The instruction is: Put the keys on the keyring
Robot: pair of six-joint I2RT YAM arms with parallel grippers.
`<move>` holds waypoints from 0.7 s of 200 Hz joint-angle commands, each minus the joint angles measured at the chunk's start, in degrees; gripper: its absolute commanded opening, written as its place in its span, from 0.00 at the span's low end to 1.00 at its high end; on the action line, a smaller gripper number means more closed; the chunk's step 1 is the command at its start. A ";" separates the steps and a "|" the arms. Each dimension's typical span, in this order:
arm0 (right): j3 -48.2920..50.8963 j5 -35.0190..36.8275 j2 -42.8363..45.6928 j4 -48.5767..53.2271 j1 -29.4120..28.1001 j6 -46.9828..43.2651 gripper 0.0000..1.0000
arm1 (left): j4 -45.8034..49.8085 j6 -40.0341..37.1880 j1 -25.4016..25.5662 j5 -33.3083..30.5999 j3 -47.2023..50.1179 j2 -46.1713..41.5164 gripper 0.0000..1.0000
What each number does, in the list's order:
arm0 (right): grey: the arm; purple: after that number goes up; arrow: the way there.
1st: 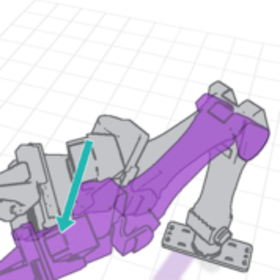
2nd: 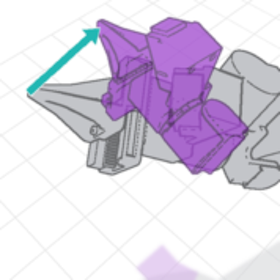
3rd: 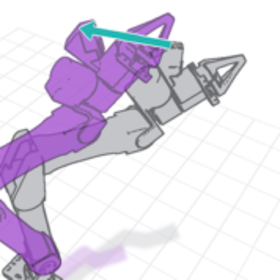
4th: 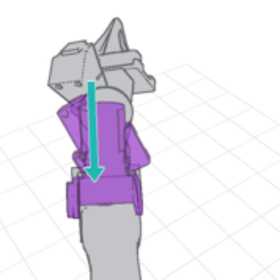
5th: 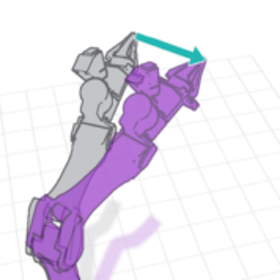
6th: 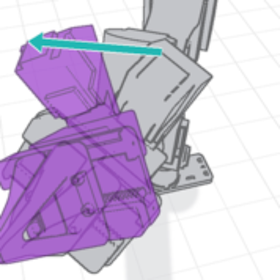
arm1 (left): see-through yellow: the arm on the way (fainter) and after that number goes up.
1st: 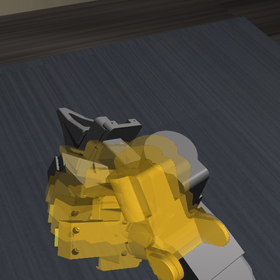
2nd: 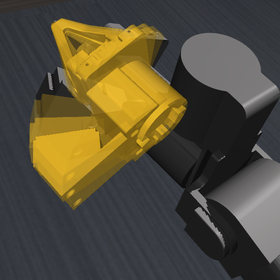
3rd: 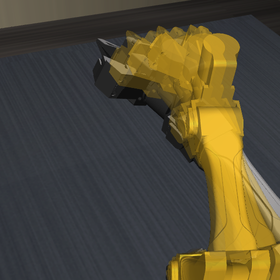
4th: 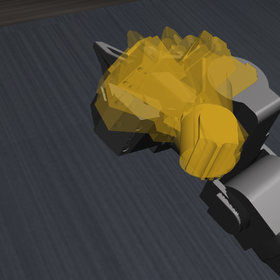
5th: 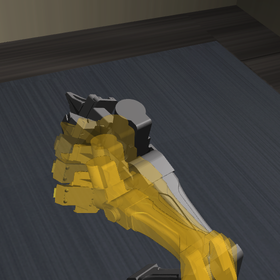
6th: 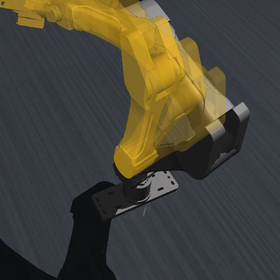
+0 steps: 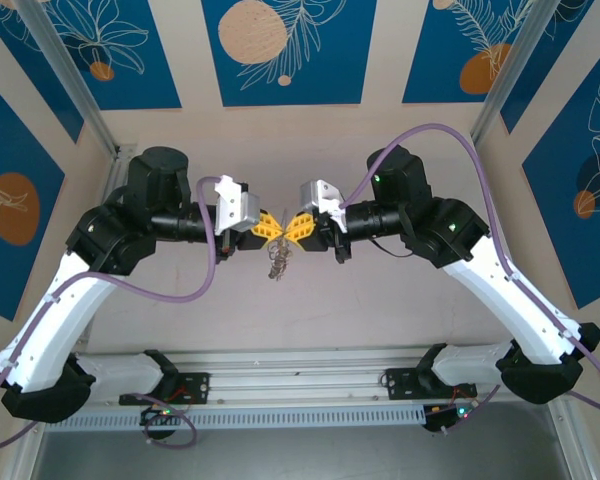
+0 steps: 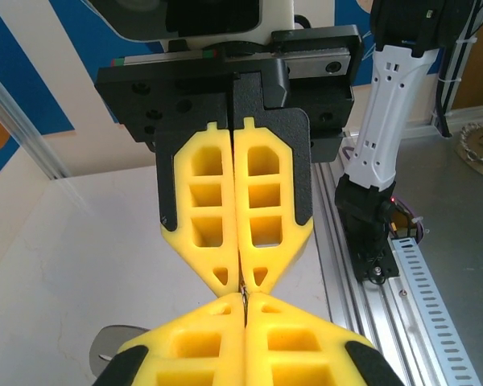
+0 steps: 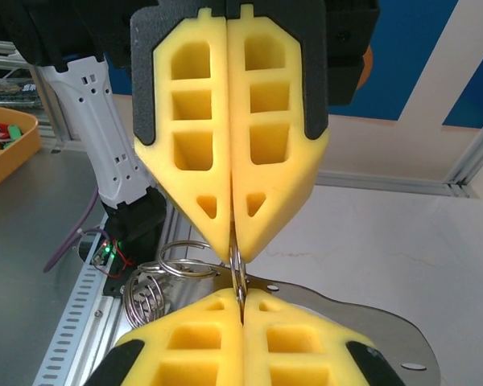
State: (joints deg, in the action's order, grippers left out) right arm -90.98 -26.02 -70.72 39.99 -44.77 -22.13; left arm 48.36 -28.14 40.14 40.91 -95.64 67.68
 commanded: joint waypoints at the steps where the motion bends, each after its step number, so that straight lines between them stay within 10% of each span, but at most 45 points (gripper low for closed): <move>1: 1.38 -1.03 -0.60 0.44 1.26 1.34 0.08 | -3.99 0.97 0.01 4.29 -0.41 -2.46 0.00; 117: 3.78 -5.08 1.07 -1.46 2.63 2.79 0.10 | -4.80 1.37 -0.16 4.21 0.54 -3.43 0.00; 140: 6.08 -4.92 3.86 -3.02 2.70 2.17 0.23 | -4.69 1.41 -0.31 4.42 0.65 -3.45 0.00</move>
State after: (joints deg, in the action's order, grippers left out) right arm -87.24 -29.06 -70.39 38.52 -42.30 -20.16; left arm 46.17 -27.33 40.14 43.05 -94.96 65.25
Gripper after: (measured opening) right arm 0.166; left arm 0.053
